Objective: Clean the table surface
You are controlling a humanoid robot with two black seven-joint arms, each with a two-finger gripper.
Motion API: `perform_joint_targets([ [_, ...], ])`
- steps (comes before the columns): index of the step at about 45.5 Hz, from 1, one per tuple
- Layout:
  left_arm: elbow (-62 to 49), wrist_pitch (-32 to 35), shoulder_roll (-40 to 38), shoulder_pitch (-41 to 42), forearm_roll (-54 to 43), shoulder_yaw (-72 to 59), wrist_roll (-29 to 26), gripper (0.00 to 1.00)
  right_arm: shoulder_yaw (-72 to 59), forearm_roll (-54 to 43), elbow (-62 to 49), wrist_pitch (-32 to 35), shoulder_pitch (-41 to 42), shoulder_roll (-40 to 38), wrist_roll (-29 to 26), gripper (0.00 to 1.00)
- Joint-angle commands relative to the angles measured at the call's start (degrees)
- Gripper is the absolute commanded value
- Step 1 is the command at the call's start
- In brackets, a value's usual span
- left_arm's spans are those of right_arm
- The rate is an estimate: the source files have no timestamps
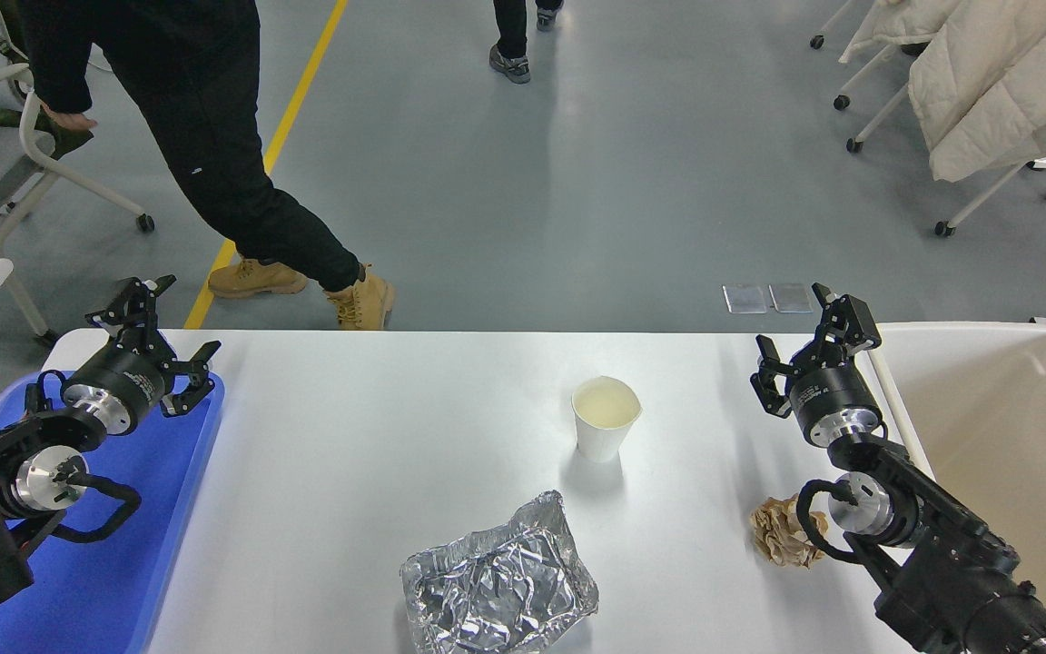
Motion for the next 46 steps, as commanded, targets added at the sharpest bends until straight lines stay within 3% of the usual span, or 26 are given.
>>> perform_joint_targets([
  [1, 0.01, 0.16, -0.17, -0.01, -0.07, -0.07, -0.43, 1.0, 0.03, 0.04, -0.01, -0.01, 0.0, 0.14, 0.0, 0.99],
  [46, 0.01, 0.16, -0.08, -0.01, -0.07, 0.01, -0.52, 1.0, -2.51, 0.13, -0.1, 0.08, -0.17, 0.05, -0.09, 0.99],
])
